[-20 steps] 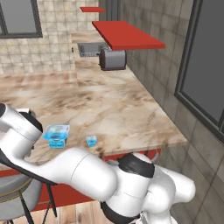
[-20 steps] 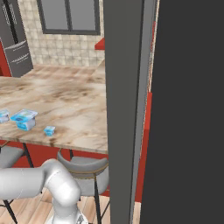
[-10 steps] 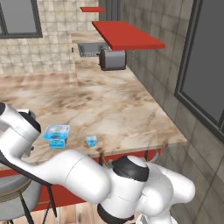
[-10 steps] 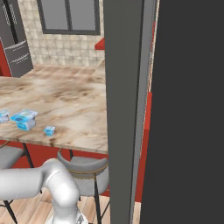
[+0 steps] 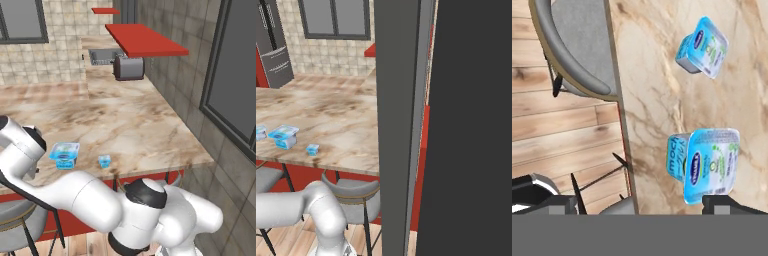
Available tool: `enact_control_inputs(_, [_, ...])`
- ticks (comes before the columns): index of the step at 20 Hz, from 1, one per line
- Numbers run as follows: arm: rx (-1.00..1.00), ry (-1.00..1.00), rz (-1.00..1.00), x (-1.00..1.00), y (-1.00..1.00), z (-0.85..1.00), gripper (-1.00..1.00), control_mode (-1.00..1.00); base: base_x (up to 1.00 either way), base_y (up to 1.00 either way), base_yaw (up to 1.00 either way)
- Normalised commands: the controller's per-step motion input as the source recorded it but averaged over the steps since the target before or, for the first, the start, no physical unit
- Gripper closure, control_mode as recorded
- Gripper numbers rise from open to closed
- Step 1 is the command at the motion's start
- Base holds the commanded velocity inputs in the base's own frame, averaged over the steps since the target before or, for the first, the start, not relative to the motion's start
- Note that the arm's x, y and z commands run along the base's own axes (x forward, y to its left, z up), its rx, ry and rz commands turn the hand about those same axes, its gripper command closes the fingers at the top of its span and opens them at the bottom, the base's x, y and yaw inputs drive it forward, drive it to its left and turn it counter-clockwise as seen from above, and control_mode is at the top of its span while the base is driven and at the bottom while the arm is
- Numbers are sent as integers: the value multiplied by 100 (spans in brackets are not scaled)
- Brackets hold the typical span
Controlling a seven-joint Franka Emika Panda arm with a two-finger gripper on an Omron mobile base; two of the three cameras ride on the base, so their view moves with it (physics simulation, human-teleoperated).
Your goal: Stack the yogurt containers by placing the smaller containers on top of the larger containers.
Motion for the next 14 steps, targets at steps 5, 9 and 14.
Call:
enact_control_inputs(5, [0,0,0,10,0,-3,-100,-100,0,0,0])
enact_control_inputs(9, [0,0,0,20,4,-6,-100,-100,0,0,0])
enact_control_inputs(14, [0,2,0,25,7,-18,-100,-100,0,0,0])
